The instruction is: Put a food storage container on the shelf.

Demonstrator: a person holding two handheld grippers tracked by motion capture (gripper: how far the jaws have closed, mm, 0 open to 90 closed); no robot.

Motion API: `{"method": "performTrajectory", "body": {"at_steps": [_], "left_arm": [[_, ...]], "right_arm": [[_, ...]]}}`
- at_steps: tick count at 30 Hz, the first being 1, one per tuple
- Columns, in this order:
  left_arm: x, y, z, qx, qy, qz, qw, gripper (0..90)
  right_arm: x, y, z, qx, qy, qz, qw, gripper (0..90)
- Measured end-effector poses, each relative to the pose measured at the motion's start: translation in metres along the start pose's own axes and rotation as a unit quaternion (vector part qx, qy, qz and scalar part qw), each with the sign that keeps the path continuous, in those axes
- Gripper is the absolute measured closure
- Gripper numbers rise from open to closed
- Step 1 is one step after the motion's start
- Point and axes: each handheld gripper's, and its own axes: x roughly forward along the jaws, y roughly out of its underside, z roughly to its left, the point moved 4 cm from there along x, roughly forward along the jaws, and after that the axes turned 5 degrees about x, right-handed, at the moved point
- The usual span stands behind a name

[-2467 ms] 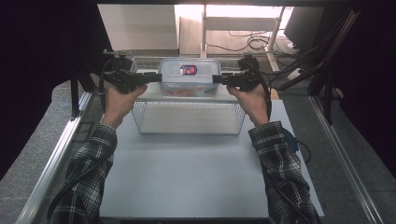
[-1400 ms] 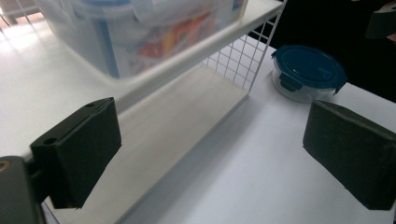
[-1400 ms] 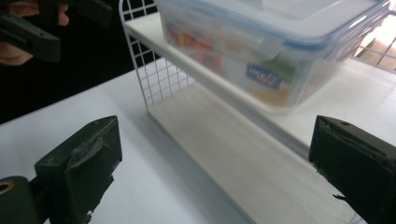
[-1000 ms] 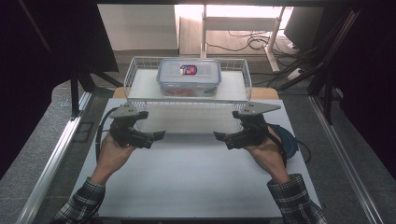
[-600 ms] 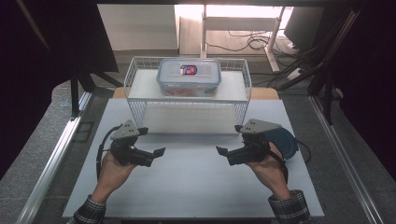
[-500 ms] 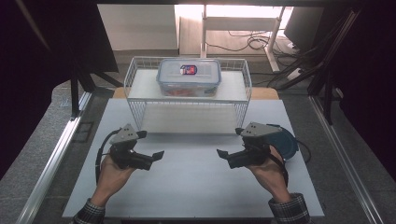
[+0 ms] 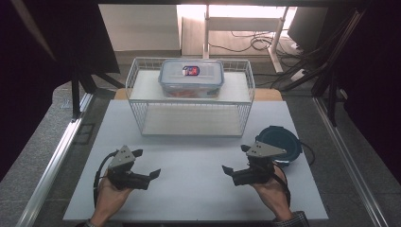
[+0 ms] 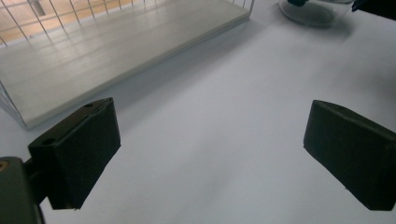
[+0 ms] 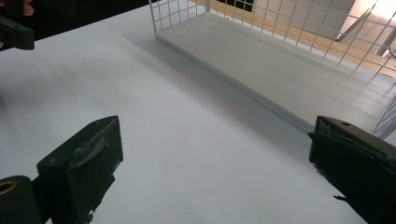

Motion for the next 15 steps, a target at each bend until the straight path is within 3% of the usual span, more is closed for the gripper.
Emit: {"method": "performTrajectory", "body": {"at_steps": [5,11,15], "left_arm": [[0.000,0.010,-0.005,0.008,-0.008,0.005,0.9999,3.2],[0.002,0.029,-0.007,0.012,-0.020,0.021,0.9995,3.1],[0.002,0.031,-0.006,0.007,-0.019,0.020,0.9996,3.0]], "right_arm": [[0.000,0.014,-0.002,0.001,0.012,-0.006,0.9999,3.0],[0.005,0.038,-0.003,0.007,0.018,0.020,0.9996,3.0],[0.006,0.040,-0.006,0.006,0.025,0.026,0.9993,3.0]]}}
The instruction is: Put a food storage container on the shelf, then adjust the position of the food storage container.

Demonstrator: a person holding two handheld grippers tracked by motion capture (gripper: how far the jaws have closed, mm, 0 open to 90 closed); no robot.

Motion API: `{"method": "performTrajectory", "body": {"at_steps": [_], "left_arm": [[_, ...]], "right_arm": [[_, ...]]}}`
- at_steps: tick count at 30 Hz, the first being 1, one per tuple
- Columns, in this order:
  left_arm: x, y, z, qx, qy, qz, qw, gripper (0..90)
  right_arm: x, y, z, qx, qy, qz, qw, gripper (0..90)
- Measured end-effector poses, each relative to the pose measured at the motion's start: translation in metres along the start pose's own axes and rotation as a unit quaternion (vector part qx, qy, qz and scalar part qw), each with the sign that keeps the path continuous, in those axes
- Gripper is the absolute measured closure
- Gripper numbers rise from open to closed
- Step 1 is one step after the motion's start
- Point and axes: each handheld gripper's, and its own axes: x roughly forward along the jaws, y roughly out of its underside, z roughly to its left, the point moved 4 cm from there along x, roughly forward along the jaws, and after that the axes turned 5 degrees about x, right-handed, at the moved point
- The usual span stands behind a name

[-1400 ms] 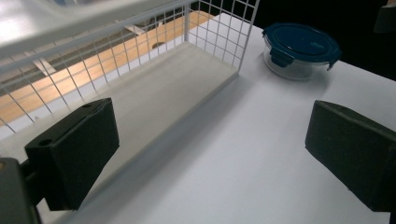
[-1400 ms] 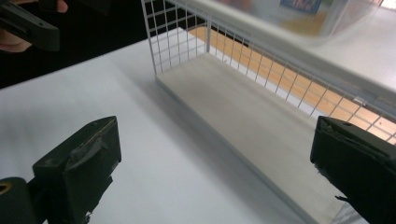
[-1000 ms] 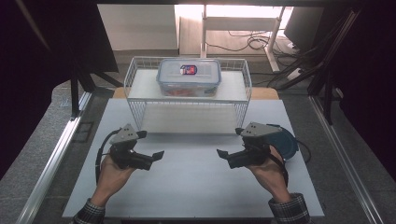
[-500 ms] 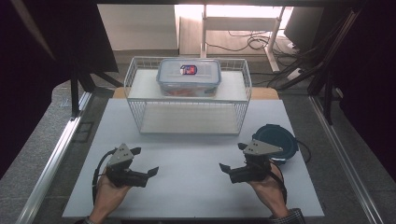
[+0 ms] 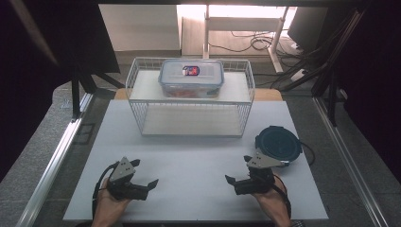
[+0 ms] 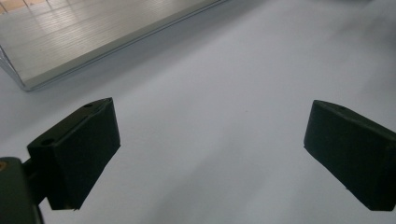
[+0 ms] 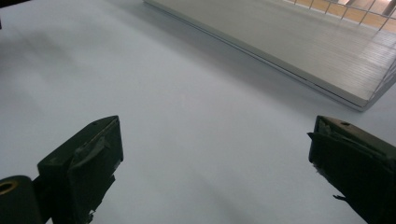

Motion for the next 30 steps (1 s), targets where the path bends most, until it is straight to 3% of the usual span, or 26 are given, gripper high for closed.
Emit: {"method": "performTrajectory", "body": {"at_steps": [5,12,16,17,19,20,21,22,23,24,25,26,28,30], "left_arm": [[0.002,0.002,0.001,-0.004,0.004,-0.001,1.0000,3.0],[0.005,0.005,0.002,-0.011,0.014,0.012,0.9998,3.3],[0.005,0.005,0.003,-0.014,0.014,0.008,0.9998,3.5],[0.005,0.005,0.004,-0.015,0.013,0.008,0.9998,3.5],[0.005,0.005,0.004,-0.015,0.013,0.008,0.9998,3.5],[0.005,0.005,0.005,-0.016,0.014,0.008,0.9997,3.5],[0.006,0.006,0.005,-0.018,0.014,0.008,0.9997,3.6],[0.006,0.006,0.005,-0.018,0.014,0.008,0.9997,3.7],[0.006,0.006,0.005,-0.017,0.015,0.009,0.9997,3.7],[0.006,0.006,0.005,-0.017,0.015,0.009,0.9997,3.8],[0.006,0.005,0.005,-0.016,0.015,0.008,0.9997,3.8],[0.006,0.005,0.005,-0.015,0.015,0.008,0.9997,3.9],[0.006,0.005,0.006,-0.014,0.015,0.009,0.9998,3.9],[0.007,0.005,0.005,-0.014,0.016,0.010,0.9997,4.0]], "right_arm": [[-0.002,0.002,-0.013,0.012,0.032,0.009,0.9994,1.0],[-0.010,-0.002,-0.034,0.051,0.061,0.012,0.9968,0.0],[-0.017,-0.002,-0.047,0.069,0.073,0.017,0.9947,9.0],[-0.021,-0.003,-0.057,0.082,0.081,0.010,0.9932,21.1],[-0.027,-0.003,-0.068,0.084,0.091,0.011,0.9922,36.5],[-0.027,-0.003,-0.068,0.084,0.091,0.011,0.9922,36.5],[-0.032,-0.004,-0.078,0.082,0.102,0.012,0.9914,50.3],[-0.032,-0.004,-0.078,0.082,0.102,0.012,0.9914,50.3],[-0.037,-0.004,-0.089,0.081,0.100,0.010,0.9916,64.7],[-0.037,-0.004,-0.089,0.081,0.100,0.010,0.9916,64.7],[-0.040,-0.004,-0.099,0.080,0.106,0.009,0.9910,75.2],[-0.042,-0.004,-0.105,0.081,0.111,0.011,0.9904,79.1],[-0.043,-0.003,-0.110,0.080,0.118,0.012,0.9897,82.6],[-0.046,-0.001,-0.125,0.087,0.134,0.015,0.9870,89.1]]}}
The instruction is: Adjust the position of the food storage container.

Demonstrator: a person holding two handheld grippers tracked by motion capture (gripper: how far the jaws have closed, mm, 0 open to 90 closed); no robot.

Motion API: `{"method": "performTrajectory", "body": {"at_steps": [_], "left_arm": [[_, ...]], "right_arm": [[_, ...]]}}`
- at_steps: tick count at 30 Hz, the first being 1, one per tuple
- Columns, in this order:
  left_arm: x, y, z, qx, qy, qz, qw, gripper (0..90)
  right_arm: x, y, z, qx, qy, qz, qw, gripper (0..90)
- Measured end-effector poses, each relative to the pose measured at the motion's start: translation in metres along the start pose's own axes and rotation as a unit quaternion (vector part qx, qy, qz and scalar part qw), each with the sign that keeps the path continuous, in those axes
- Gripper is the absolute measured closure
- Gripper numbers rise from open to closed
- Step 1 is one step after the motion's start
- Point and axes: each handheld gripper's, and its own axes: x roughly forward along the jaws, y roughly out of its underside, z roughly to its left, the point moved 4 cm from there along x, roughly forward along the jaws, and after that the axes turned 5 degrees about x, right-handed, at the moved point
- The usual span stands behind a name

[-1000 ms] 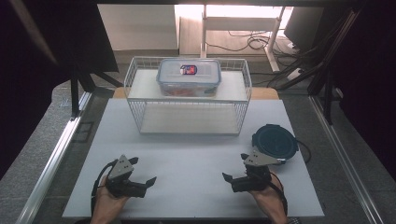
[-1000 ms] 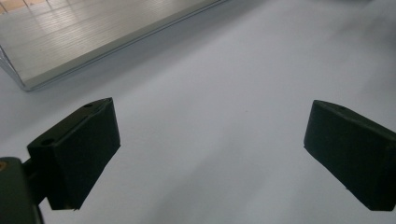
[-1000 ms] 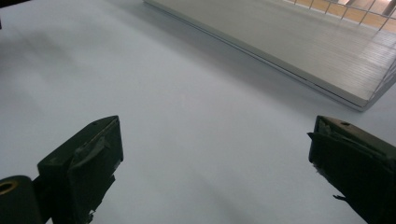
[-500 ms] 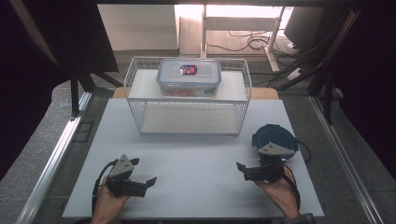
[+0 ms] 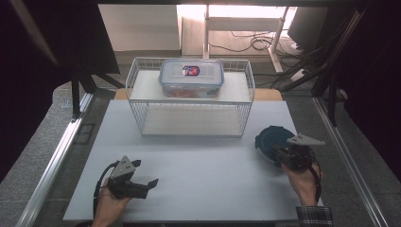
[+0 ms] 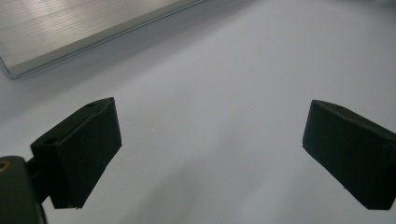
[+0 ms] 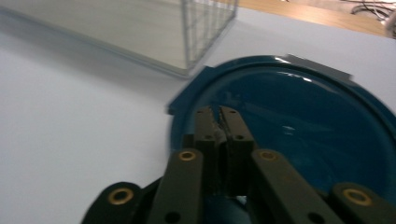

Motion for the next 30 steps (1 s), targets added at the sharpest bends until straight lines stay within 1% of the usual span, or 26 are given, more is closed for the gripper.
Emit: {"method": "performTrajectory", "body": {"at_steps": [3,4,7,12,14,17,18,19,21,22,23,24,25,27,28,30], "left_arm": [[0.001,0.000,0.000,-0.001,0.000,0.000,1.0000,4.1],[0.001,0.000,0.000,-0.001,0.000,-0.001,1.0000,4.2],[0.001,0.000,0.000,0.000,0.001,0.000,1.0000,4.2],[0.001,0.000,0.001,0.000,0.001,0.002,1.0000,4.4],[0.001,0.000,0.002,-0.001,0.001,0.001,1.0000,4.4],[0.002,0.001,0.002,-0.002,0.001,0.003,1.0000,4.4],[0.002,0.001,0.002,-0.002,0.001,0.003,1.0000,4.4],[0.002,0.001,0.002,-0.001,0.001,0.003,1.0000,4.4],[0.002,0.001,0.002,-0.001,0.001,0.003,1.0000,4.5],[0.001,0.001,0.002,-0.001,0.001,0.003,1.0000,4.5],[0.001,0.001,0.002,-0.001,0.000,0.003,1.0000,4.5],[0.001,0.001,0.002,-0.001,0.000,0.003,1.0000,4.6],[0.001,0.001,0.002,0.000,0.000,0.004,1.0000,4.6],[0.002,0.001,0.002,0.003,-0.003,0.007,1.0000,4.7],[0.002,0.001,0.002,0.003,-0.003,0.007,1.0000,4.7],[0.003,0.001,0.001,0.006,-0.003,0.010,0.9999,4.7]], "right_arm": [[0.002,-0.005,-0.016,0.007,0.024,0.003,0.9997,89.4],[0.003,-0.007,-0.022,0.013,0.033,0.002,0.9994,89.4],[0.010,-0.012,-0.041,0.035,0.049,0.001,0.9982,89.5],[0.022,-0.023,-0.069,0.048,0.082,0.001,0.9955,89.4],[0.026,-0.029,-0.078,0.058,0.089,0.001,0.9944,89.3],[0.035,-0.035,-0.088,0.062,0.102,0.009,0.9929,89.3],[0.035,-0.035,-0.088,0.062,0.102,0.009,0.9929,89.3],[0.041,-0.037,-0.095,0.061,0.108,0.019,0.9920,89.2],[0.043,-0.037,-0.096,0.064,0.108,0.023,0.9918,89.1],[0.049,-0.036,-0.101,0.063,0.107,0.037,0.9916,88.8],[0.052,-0.035,-0.101,0.061,0.104,0.043,0.9918,89.2],[0.052,-0.035,-0.101,0.061,0.104,0.043,0.9918,89.2],[0.056,-0.032,-0.103,0.058,0.103,0.047,0.9920,89.4],[0.058,-0.031,-0.106,0.070,0.095,0.054,0.9916,89.6],[0.058,-0.031,-0.106,0.072,0.090,0.053,0.9919,89.6],[0.058,-0.031,-0.105,0.073,0.090,0.053,0.9918,89.7]]}}
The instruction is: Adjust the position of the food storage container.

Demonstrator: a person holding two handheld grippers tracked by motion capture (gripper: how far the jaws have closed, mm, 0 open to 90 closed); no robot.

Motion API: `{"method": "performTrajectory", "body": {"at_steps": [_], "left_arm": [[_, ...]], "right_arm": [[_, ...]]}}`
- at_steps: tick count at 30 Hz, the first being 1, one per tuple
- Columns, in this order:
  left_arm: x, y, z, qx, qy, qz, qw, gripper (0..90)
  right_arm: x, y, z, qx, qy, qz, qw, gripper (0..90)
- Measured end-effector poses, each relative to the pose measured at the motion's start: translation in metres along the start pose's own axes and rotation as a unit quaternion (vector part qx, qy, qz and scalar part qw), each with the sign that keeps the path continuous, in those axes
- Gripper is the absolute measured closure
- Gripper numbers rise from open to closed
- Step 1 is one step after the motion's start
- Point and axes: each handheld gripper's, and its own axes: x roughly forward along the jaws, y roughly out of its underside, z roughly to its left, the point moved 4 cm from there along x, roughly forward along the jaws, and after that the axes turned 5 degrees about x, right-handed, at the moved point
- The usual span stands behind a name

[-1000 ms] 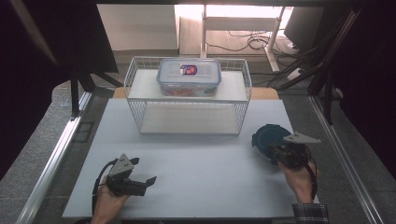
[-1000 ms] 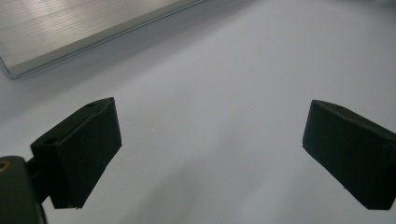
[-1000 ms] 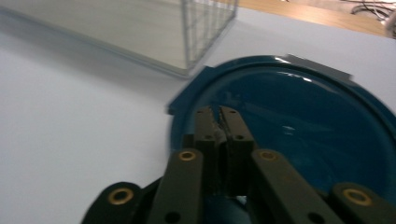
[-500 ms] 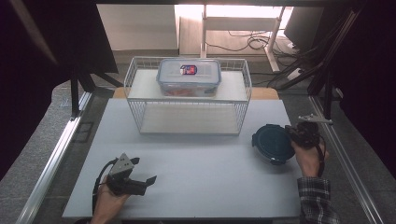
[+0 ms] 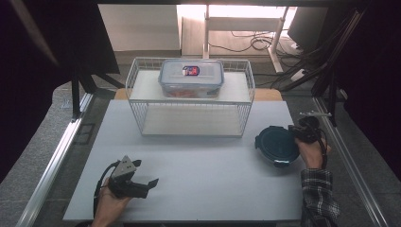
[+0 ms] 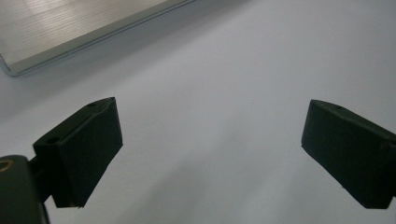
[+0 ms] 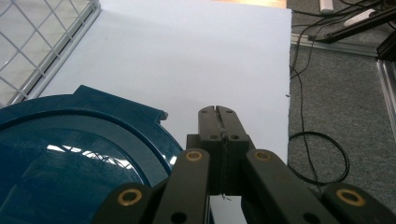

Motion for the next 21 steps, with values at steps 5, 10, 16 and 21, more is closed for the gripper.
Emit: {"method": "performTrajectory", "body": {"at_steps": [5,10,16,21], "left_arm": [[0.001,0.000,0.000,-0.001,0.001,0.003,1.0000,4.8],[0.002,0.000,-0.001,0.004,-0.001,0.007,1.0000,4.9],[0.003,0.000,-0.003,0.008,-0.001,0.011,0.9999,5.0],[0.003,0.000,-0.004,0.010,0.000,0.013,0.9999,5.1]], "right_arm": [[-0.003,0.004,0.011,-0.010,-0.023,0.007,0.9996,89.9],[-0.009,0.014,0.028,-0.014,-0.049,0.003,0.9987,89.9],[-0.016,0.024,0.053,-0.017,-0.072,0.004,0.9972,89.8],[-0.022,0.030,0.082,-0.051,-0.080,0.014,0.9954,89.7]]}}
